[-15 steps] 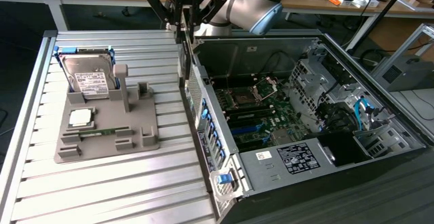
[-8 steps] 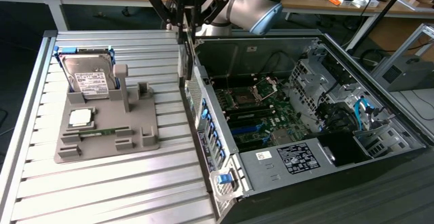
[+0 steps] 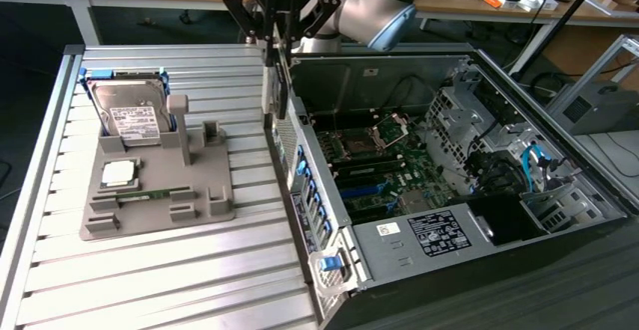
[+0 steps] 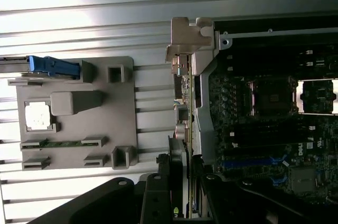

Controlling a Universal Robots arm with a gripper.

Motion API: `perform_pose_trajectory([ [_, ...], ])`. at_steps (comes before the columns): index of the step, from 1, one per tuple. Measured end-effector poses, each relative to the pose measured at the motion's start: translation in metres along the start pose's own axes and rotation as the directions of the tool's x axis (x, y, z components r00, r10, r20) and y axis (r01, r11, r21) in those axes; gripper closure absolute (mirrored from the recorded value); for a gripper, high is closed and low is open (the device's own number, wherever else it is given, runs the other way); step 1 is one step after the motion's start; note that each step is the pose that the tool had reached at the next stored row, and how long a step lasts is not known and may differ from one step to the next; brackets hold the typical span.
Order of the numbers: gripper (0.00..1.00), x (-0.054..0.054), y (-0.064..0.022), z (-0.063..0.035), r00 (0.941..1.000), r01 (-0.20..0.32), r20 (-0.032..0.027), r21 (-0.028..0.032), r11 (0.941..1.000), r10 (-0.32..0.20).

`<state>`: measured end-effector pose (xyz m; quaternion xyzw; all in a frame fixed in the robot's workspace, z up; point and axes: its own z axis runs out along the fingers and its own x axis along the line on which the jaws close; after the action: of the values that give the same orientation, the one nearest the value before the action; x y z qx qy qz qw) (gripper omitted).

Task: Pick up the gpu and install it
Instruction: 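Pick up the gpu and move the gpu toward the slot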

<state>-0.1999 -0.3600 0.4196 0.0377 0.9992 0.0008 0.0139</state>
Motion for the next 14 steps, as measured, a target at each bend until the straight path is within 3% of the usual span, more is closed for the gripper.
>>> perform_pose_trajectory([
  [14, 0.73, -0.0082, 0.0006, 0.0066, 1.0, 0.0, 0.0001, 0.0008, 1.0, 0.0],
])
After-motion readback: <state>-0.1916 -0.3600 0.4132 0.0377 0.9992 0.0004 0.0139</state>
